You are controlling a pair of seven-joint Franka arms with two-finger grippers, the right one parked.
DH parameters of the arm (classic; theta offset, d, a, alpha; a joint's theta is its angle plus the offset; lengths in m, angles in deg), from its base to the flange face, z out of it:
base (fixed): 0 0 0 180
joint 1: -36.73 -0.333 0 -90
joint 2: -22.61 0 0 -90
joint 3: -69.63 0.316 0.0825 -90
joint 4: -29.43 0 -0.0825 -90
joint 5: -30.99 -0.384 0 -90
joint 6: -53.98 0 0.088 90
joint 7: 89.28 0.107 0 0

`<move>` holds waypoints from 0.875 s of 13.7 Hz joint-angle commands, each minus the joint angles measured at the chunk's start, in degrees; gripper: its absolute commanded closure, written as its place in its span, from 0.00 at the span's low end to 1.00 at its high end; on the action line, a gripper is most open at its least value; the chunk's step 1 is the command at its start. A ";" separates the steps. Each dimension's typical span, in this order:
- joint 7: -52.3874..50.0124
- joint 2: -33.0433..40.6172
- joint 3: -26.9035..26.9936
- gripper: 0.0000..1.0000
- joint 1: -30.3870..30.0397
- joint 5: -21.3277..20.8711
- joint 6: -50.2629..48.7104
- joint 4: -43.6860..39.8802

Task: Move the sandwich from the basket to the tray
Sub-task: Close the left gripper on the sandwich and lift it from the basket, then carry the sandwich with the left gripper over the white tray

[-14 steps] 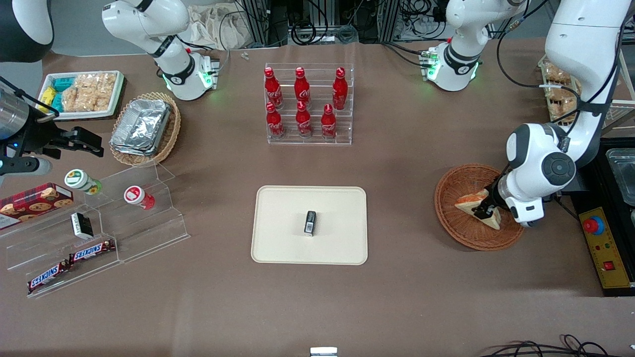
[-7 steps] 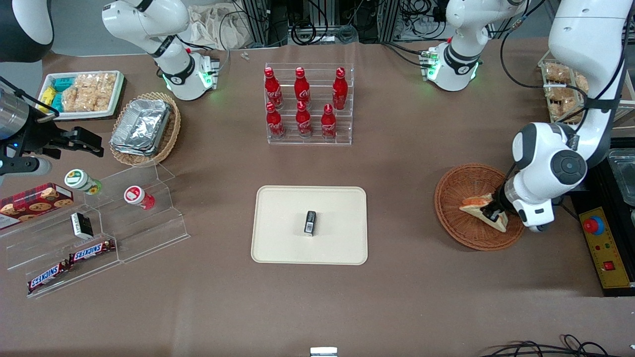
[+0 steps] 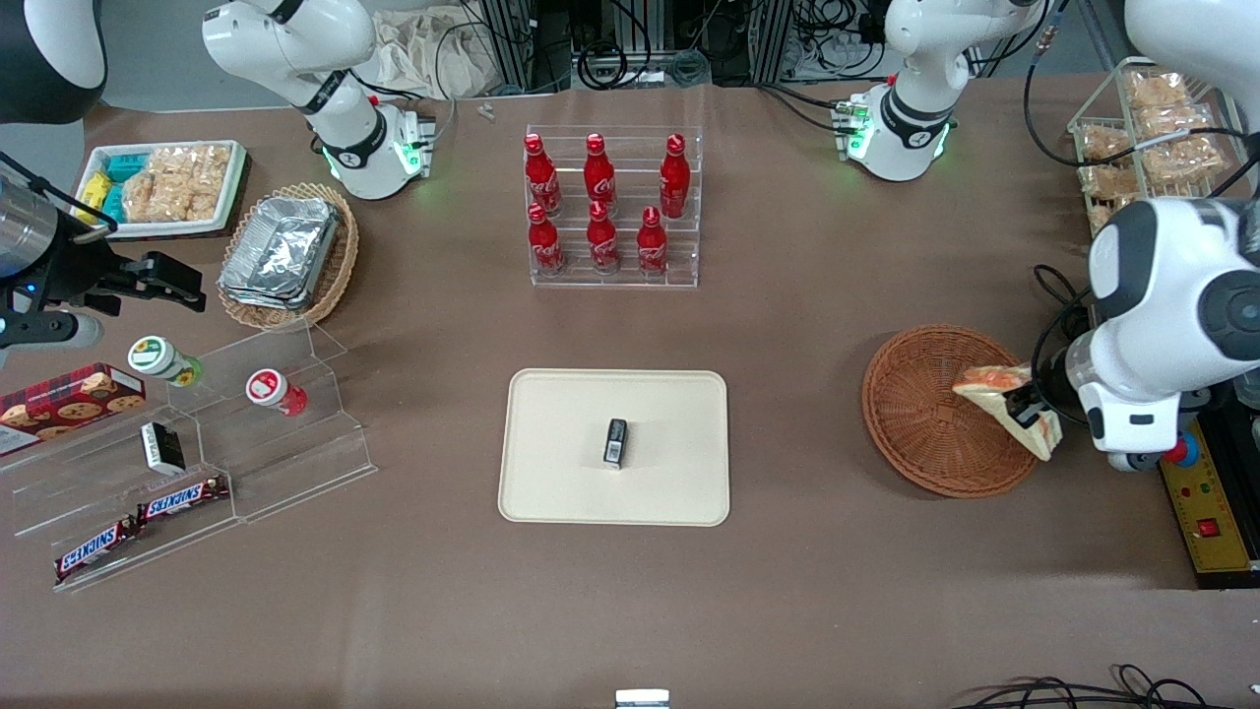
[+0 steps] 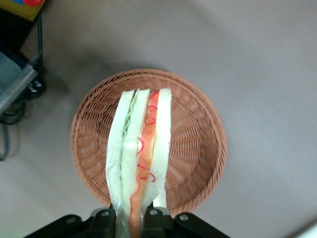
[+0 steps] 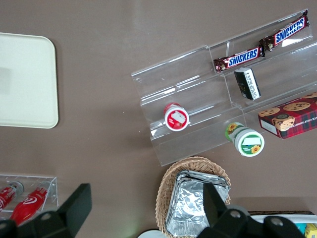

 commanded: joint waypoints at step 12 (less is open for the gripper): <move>12.45 -31.77 -9.71 1.00 26.04 -8.38 0.34 -30.65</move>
